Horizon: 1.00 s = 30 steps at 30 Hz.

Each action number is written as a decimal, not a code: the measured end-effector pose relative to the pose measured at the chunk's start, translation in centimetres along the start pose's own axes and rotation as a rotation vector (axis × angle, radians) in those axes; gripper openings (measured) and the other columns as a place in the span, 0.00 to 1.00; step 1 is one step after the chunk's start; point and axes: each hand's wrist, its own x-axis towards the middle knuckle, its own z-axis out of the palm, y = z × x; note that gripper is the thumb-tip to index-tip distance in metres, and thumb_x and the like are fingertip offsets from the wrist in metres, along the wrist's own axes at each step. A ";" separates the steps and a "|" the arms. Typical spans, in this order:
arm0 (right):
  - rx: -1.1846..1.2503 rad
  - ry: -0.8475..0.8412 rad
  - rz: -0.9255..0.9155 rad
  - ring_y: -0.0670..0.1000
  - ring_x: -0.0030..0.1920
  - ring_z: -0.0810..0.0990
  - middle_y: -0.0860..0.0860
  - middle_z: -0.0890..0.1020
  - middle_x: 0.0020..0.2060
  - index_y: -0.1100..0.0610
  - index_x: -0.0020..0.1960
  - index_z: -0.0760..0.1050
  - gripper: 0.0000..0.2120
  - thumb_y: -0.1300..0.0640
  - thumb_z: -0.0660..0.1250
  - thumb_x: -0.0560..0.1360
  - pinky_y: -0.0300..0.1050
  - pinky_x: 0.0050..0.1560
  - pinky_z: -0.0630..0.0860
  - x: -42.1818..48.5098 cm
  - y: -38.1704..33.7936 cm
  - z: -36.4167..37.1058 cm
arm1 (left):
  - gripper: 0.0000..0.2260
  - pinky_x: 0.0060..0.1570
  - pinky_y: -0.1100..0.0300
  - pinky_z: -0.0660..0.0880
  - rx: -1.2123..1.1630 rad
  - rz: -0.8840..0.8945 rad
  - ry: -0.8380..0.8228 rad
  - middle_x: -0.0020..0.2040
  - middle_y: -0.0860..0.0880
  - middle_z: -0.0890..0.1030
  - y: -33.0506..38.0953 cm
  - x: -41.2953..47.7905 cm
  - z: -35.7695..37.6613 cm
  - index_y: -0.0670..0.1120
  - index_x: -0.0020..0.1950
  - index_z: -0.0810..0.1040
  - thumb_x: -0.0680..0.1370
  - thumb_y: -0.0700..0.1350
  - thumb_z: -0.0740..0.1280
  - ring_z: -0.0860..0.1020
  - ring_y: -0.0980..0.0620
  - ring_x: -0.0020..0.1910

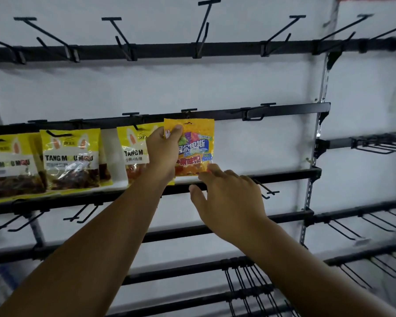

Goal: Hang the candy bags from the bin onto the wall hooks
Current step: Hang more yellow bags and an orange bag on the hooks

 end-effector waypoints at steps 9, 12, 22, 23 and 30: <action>0.016 0.050 0.004 0.53 0.47 0.81 0.47 0.81 0.57 0.51 0.58 0.77 0.21 0.42 0.53 0.78 0.45 0.42 0.71 1.2 -1.0 1.1 | 0.11 0.44 0.45 0.79 -0.083 -0.016 0.001 0.44 0.39 0.81 -0.4 0.9 0.5 0.40 0.44 0.77 0.77 0.49 0.70 0.84 0.40 0.44; 0.015 0.072 0.022 0.52 0.46 0.82 0.47 0.82 0.53 0.51 0.55 0.79 0.19 0.42 0.54 0.77 0.44 0.40 0.71 1.8 -1.9 1.5 | 0.13 0.41 0.43 0.79 -0.136 -0.008 -0.032 0.40 0.40 0.78 -1.1 0.9 0.5 0.37 0.43 0.74 0.77 0.47 0.70 0.83 0.36 0.43; -0.036 0.060 0.059 0.50 0.50 0.82 0.44 0.81 0.55 0.47 0.59 0.77 0.20 0.41 0.53 0.78 0.43 0.42 0.71 3.4 -4.1 2.2 | 0.25 0.44 0.51 0.76 -0.203 0.081 -0.078 0.40 0.40 0.79 -1.7 3.1 0.1 0.35 0.45 0.75 0.68 0.58 0.72 0.78 0.47 0.40; -0.042 0.062 0.063 0.49 0.51 0.81 0.44 0.81 0.56 0.47 0.59 0.77 0.19 0.41 0.53 0.78 0.43 0.42 0.72 3.5 -4.3 2.2 | 0.26 0.48 0.48 0.78 -0.200 0.062 -0.080 0.44 0.39 0.81 -2.1 3.5 0.1 0.36 0.46 0.76 0.67 0.60 0.73 0.81 0.45 0.44; -0.087 0.023 0.122 0.50 0.57 0.79 0.45 0.78 0.61 0.48 0.64 0.73 0.18 0.42 0.54 0.80 0.46 0.49 0.73 3.8 -4.6 2.8 | 0.18 0.32 0.56 0.65 -0.164 0.147 -0.111 0.25 0.54 0.68 -2.1 3.7 0.6 0.48 0.29 0.67 0.76 0.46 0.70 0.68 0.52 0.27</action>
